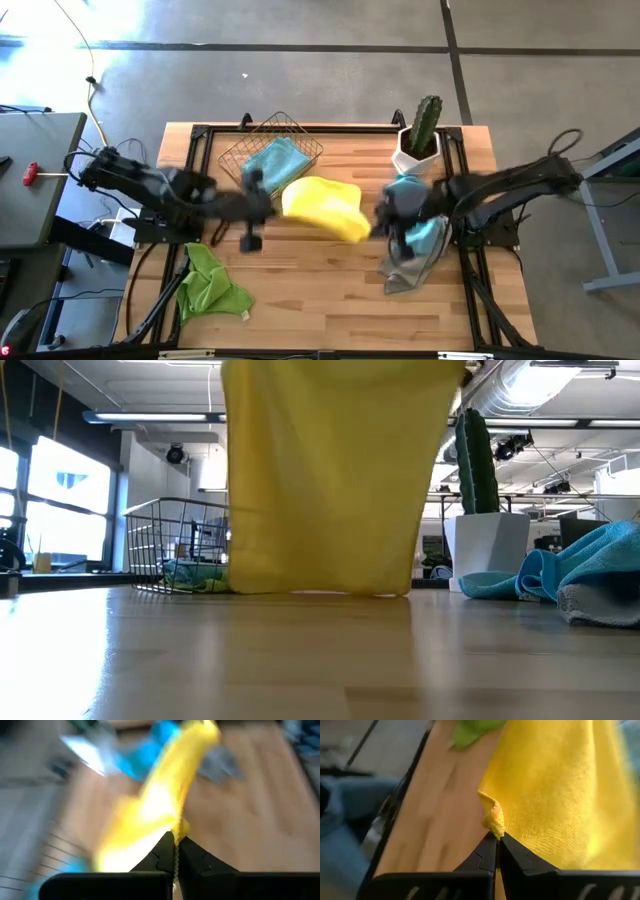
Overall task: Fold microfiber towels
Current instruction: Fold the yellow microfiber towel
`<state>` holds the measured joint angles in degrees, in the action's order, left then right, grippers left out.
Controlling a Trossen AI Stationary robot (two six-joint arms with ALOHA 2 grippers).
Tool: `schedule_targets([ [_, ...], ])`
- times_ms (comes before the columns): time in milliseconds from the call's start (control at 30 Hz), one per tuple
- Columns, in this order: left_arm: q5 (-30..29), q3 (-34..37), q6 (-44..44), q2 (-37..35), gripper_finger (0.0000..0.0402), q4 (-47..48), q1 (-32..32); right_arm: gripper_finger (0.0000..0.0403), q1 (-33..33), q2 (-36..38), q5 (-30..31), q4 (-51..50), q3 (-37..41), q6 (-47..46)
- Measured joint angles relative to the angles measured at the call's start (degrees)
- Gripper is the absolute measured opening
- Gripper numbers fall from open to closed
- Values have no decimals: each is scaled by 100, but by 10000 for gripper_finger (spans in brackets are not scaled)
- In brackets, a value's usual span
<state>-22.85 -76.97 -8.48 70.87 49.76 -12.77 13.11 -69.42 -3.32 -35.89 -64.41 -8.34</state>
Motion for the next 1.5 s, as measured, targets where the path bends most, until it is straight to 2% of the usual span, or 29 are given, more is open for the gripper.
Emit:
schedule_targets([
  [133, 665, 742, -840, 289, 0, -476, -649, 0, 772, -237, -15, 1150, 904, -527],
  [333, 729, 1476, -1890, 1011, 0, -1318, -1497, 0, 1564, -728, -14, 2975, 1563, -1498],
  [500, 751, 1575, -2488, 1782, 0, -2133, -1933, 0, 1964, -1305, -23, 3348, 1614, -2638],
  [600, 1096, 1587, -2707, 2111, 0, -2481, -2104, 0, 2072, -1791, -109, 3594, 1603, -3257],
  [667, 1372, 1553, -2726, 2345, 0, -2871, -2149, 0, 2148, -2103, -259, 3711, 1597, -3406],
  [700, 1424, 1574, -2718, 2370, 0, -2780, -2172, 0, 2152, -2249, -295, 3748, 1551, -3381],
  [833, 1491, 1576, -2692, 2514, 0, -2685, -2134, 0, 2218, -2504, -323, 3752, 1370, -3080],
  [1067, 1531, 1562, -2410, 2404, 0, -2487, -1729, 0, 2205, -2331, -385, 3494, 1044, -2334],
  [1300, 821, 1576, -1583, 2358, 0, -1881, -1091, 0, 1807, -2189, 734, 2047, 1000, -2221],
  [1500, 5, 1589, -1194, 2359, 0, -1337, -549, 0, 1168, -2219, 1327, 1064, 1004, -2355],
])
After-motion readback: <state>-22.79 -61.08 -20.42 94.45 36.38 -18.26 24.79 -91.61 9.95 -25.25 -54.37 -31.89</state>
